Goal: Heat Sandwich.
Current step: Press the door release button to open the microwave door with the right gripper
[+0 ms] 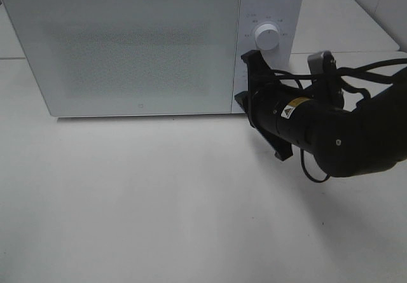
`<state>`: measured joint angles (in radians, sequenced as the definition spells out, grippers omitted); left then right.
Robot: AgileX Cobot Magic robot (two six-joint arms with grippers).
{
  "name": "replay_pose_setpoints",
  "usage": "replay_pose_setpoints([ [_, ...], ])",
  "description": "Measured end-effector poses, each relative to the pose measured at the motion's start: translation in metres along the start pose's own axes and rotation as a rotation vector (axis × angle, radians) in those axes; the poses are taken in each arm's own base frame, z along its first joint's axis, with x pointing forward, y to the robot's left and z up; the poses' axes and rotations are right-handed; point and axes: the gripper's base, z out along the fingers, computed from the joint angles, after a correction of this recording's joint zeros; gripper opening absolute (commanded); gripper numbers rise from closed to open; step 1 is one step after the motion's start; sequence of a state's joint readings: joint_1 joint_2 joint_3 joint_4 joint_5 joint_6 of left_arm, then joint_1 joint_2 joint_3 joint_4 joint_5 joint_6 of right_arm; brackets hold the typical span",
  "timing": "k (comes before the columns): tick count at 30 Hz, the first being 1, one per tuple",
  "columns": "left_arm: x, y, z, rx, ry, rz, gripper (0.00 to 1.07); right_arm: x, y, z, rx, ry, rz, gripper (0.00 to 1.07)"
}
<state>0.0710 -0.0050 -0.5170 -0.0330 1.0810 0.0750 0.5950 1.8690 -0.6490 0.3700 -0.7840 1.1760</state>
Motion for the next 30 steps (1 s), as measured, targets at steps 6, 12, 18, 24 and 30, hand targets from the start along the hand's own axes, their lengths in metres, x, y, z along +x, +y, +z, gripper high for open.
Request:
replay_pose_setpoints([
  [6, 0.0, 0.0, 0.0, 0.0, 0.0, 0.0, 0.68, -0.002, -0.03, 0.013, 0.096, -0.086, 0.203, 0.0],
  [12, 0.0, 0.0, 0.0, 0.0, 0.0, 0.0, 0.68, -0.003, -0.044, 0.024, 0.114, -0.15, 0.248, 0.0],
  [18, 0.0, 0.0, 0.0, 0.0, 0.0, 0.0, 0.68, -0.003, -0.036, 0.039, 0.081, -0.152, 0.254, 0.0],
  [24, 0.0, 0.0, 0.0, 0.0, 0.0, 0.0, 0.68, -0.009, -0.03, 0.047, 0.057, -0.185, 0.242, 0.0],
  [30, 0.0, 0.0, 0.0, 0.0, 0.0, 0.0, 0.68, -0.017, -0.024, 0.06, 0.032, -0.213, 0.245, 0.0],
])
